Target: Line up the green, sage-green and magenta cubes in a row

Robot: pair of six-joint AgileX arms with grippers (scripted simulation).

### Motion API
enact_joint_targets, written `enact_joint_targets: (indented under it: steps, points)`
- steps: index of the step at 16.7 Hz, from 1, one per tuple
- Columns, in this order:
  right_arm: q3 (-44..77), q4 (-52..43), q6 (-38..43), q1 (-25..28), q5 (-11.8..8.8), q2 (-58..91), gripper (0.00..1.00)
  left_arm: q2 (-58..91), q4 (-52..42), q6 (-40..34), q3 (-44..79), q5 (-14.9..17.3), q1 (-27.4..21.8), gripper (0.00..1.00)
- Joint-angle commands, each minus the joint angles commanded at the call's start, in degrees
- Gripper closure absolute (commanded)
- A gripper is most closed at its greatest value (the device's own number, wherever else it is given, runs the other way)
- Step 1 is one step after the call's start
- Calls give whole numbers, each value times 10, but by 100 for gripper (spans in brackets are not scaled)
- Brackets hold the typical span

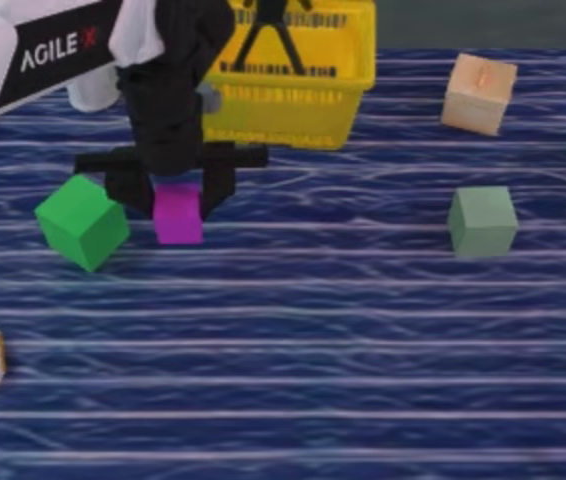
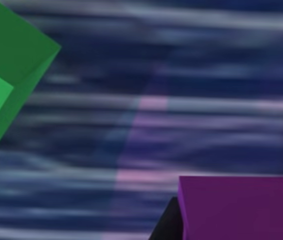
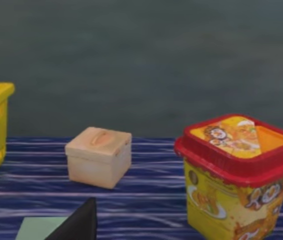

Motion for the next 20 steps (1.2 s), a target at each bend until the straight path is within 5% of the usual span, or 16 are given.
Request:
enact_joint_targets:
  steps: [5,15,20]
  points:
    - [0,0,0,0,0,0,0,15,-12,-21,21,0,-26,100]
    - [0,0,0,0,0,0,0,131,-146,-268,270,-4,-281,100]
    - [0,0,0,0,0,0,0,134,-152,-280,283,-4,-293,100]
